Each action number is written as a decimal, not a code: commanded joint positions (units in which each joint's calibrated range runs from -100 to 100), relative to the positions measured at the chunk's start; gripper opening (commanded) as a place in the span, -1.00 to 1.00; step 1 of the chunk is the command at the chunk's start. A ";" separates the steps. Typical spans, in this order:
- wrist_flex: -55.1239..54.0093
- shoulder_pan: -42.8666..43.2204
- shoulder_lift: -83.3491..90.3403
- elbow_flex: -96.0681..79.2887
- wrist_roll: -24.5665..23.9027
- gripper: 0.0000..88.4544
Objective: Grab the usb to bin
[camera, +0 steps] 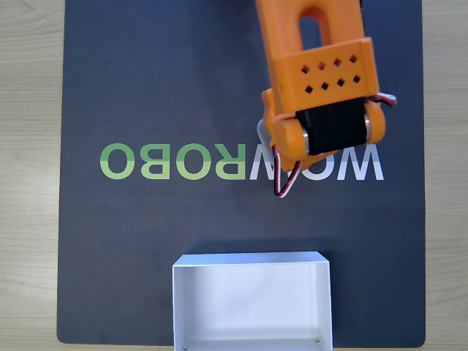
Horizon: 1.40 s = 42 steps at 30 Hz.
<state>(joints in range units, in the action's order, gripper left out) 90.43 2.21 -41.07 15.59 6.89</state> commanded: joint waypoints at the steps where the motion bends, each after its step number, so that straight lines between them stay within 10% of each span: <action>1: -0.47 -0.70 5.08 0.67 0.52 -0.87; 14: -1.08 -0.19 14.66 -0.23 3.52 -0.85; 28: 6.16 -0.53 15.77 -11.71 9.14 0.18; 42: 5.47 -3.64 3.39 -10.89 13.61 0.18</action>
<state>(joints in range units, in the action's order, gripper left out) 95.69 -0.27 -37.10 1.76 20.31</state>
